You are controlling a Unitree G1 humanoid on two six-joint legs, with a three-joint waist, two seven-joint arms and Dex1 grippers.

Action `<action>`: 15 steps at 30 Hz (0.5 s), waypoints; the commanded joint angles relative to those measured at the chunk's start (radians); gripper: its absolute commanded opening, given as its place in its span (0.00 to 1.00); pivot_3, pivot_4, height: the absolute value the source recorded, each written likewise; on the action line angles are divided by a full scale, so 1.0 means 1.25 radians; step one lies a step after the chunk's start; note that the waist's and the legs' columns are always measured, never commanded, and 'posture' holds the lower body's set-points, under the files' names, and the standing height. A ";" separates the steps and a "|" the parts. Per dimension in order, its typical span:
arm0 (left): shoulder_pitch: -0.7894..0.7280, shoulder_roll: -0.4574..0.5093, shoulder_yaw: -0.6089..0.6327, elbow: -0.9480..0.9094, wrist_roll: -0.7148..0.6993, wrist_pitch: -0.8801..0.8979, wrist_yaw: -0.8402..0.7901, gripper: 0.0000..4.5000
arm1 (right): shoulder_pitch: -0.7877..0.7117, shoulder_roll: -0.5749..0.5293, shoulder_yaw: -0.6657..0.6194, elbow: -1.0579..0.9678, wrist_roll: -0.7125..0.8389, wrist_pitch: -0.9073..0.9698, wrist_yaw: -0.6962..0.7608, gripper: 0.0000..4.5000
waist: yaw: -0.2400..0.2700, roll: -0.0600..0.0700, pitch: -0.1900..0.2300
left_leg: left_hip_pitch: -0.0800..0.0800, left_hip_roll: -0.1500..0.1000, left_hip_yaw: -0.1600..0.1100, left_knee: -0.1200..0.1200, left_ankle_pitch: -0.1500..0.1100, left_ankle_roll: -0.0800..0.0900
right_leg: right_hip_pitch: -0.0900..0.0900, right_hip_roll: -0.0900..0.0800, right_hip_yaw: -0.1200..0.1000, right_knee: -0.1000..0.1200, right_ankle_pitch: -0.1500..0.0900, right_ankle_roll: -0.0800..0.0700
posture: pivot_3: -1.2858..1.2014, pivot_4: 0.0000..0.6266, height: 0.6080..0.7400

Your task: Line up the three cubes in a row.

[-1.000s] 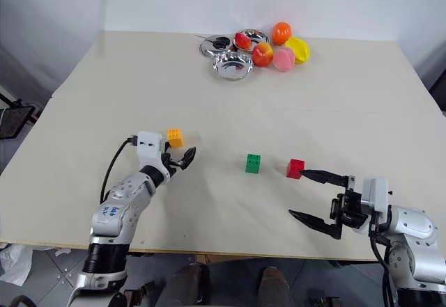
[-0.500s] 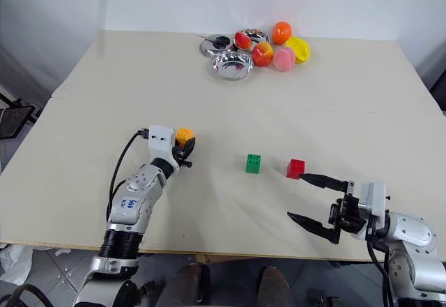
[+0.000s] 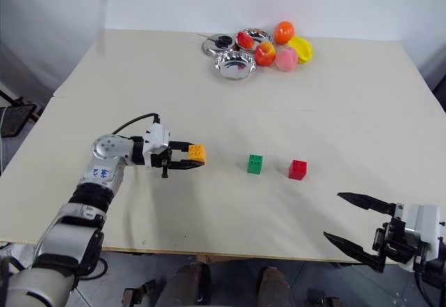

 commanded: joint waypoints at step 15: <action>-0.148 -0.082 -0.003 0.291 0.152 -0.105 0.041 0.33 | 0.033 0.031 -0.017 -0.111 0.025 0.028 -0.056 1.00 | -0.006 -0.001 0.000 | -0.001 0.000 0.000 0.000 0.000 0.000 | -0.001 0.000 0.000 0.004 0.000 0.001 | 0.52 0.24 1.00</action>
